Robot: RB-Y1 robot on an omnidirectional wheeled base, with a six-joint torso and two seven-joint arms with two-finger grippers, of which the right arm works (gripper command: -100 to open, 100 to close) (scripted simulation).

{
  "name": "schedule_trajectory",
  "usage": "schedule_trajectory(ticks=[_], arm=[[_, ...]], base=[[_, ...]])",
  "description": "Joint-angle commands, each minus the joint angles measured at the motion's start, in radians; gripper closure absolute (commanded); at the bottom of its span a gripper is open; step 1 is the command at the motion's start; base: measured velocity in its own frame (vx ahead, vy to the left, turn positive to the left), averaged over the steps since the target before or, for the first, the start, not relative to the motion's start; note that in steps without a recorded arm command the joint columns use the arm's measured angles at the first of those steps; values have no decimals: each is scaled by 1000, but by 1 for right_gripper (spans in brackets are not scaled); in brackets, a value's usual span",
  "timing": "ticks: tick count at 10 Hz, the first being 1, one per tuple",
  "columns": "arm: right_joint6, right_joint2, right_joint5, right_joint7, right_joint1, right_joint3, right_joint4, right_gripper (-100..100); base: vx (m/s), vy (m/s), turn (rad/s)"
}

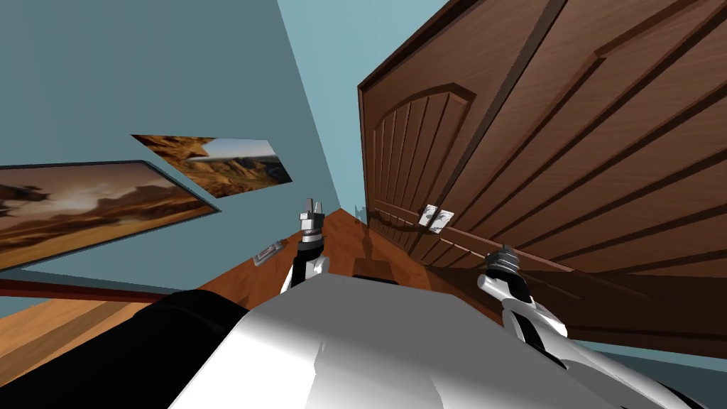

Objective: Pull the door open

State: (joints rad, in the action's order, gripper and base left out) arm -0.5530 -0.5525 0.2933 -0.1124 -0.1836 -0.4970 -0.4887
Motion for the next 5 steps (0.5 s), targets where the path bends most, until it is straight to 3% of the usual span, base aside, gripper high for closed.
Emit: schedule_trajectory(ticks=[1,2,3,5], arm=[[-3,-5,2,4,0,-6,11,-100],[-4,-3,2,5,-4,-5,11,-100],[-5,2,0,6,-13,-1,7,-100],[-6,7,-2,6,-23,4,3,-100]], base=[[81,-183,-19],[134,-118,82],[211,-13,141],[191,52,96]])
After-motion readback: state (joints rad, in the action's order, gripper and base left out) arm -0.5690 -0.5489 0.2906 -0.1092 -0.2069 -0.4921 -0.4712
